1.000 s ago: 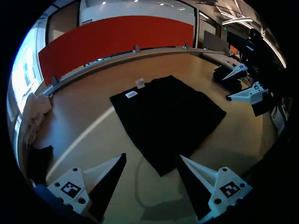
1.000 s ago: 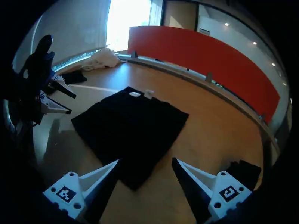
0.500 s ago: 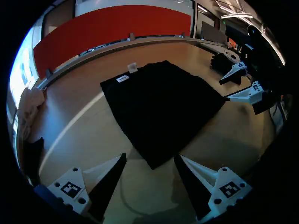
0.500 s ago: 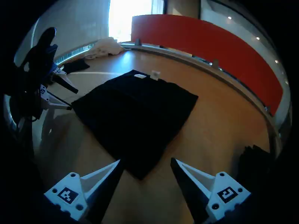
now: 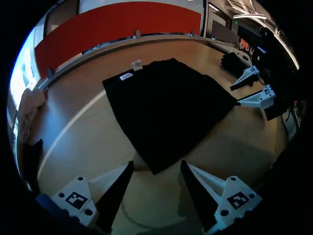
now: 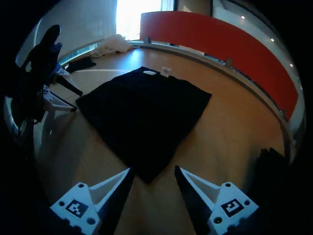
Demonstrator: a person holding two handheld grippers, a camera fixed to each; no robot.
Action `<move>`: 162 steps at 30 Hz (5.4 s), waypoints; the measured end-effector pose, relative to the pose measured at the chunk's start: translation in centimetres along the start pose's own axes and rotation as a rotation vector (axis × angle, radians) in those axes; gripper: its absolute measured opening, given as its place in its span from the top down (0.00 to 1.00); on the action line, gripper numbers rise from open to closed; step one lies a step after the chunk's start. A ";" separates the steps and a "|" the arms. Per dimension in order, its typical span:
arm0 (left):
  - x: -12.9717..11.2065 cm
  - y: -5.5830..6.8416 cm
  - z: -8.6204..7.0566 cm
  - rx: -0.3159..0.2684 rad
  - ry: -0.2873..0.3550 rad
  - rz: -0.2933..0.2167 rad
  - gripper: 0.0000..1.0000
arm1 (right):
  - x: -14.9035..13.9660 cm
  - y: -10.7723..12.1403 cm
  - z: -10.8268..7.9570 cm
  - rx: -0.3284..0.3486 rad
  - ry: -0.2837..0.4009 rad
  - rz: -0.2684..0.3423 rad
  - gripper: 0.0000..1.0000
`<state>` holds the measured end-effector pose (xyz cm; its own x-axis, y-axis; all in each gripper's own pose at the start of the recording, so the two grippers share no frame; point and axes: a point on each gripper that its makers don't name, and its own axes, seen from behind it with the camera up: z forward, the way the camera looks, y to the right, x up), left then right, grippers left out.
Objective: Fold towel
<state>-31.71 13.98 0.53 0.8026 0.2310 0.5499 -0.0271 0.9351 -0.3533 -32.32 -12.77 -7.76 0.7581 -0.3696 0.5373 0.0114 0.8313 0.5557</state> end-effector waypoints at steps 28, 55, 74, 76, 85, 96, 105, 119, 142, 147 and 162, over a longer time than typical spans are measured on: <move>-0.1 0.4 -0.1 0.008 -0.039 0.007 0.48 | -0.5 -0.7 0.1 0.031 -0.013 0.028 0.80; 0.1 0.5 -0.4 0.034 -0.045 -0.036 0.86 | 0.5 -0.5 -0.4 0.012 -0.008 0.045 0.86; 3.0 0.5 -4.9 0.035 0.000 -0.121 0.86 | 3.2 -1.4 -4.7 0.022 0.015 0.023 0.86; 3.3 0.5 -5.6 0.037 0.006 -0.132 0.86 | 3.5 -1.6 -5.3 0.024 0.017 0.023 0.87; 4.6 0.9 -8.5 0.038 0.027 -0.166 0.86 | 5.2 -2.5 -8.2 0.031 0.034 0.019 0.87; 5.0 1.8 -11.2 0.027 0.030 -0.197 0.87 | 6.6 -3.4 -11.1 0.048 0.037 0.004 0.87; 5.1 2.0 -12.3 0.018 0.035 -0.207 0.87 | 6.8 -3.9 -12.3 0.059 0.027 0.004 0.87; 5.7 1.5 -11.8 0.016 0.041 -0.217 0.87 | 6.8 -3.5 -11.6 0.057 0.016 0.005 0.87; 10.6 -2.5 -6.1 0.042 0.085 -0.221 0.87 | 8.9 2.1 -5.9 -0.003 0.006 0.053 0.87; 11.6 -3.6 -4.4 0.053 0.090 -0.219 0.87 | 9.4 3.4 -4.4 -0.019 0.003 0.072 0.87; 12.7 -4.9 -1.6 0.069 0.090 -0.211 0.87 | 10.5 5.8 -1.7 -0.065 0.004 0.116 0.87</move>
<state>-20.46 11.90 8.05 0.8443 0.0061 0.5358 0.1092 0.9770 -0.1833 -23.15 -11.15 0.03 0.7593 -0.2680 0.5930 -0.0340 0.8937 0.4475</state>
